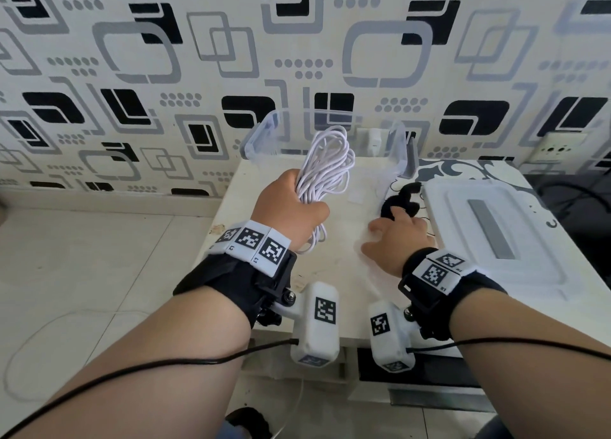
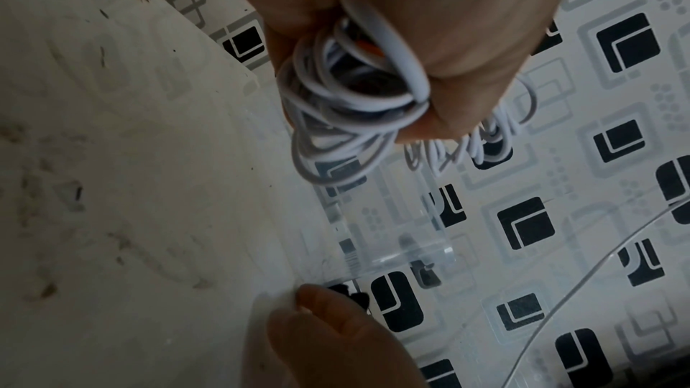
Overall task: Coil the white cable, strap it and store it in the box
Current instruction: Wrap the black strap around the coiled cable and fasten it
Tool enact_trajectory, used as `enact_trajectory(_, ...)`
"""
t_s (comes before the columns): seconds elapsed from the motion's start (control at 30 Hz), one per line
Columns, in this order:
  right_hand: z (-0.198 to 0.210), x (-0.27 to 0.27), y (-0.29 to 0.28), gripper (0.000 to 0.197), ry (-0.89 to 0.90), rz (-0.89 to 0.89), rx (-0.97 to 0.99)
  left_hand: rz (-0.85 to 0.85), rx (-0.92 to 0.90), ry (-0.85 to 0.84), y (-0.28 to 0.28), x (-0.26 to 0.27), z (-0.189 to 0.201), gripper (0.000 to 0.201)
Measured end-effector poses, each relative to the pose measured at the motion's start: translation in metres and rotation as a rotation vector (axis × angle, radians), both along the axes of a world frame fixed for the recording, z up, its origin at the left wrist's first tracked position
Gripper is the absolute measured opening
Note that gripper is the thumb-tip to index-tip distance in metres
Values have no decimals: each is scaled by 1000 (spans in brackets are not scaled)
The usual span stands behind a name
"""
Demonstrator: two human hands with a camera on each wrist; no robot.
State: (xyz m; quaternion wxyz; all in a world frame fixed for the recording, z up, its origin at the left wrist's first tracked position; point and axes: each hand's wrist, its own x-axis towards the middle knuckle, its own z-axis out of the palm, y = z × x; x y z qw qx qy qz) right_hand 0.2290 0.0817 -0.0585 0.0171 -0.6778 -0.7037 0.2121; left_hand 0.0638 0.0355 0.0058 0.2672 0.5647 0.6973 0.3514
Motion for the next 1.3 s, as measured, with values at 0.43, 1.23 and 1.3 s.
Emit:
enact_trajectory(0.43, 24, -5, -6, 19, 727, -69, 136, -77, -28, -119, -2, 0, 2, 15)
enact_trajectory(1.23, 72, 39, -48, 42, 1254, 105, 13, -72, -42, -526, -20, 64, 9, 38)
enact_trajectory(1.3, 74, 44, -47, 37, 1248, 85, 14, -36, -32, -430, -21, 72, 11, 33)
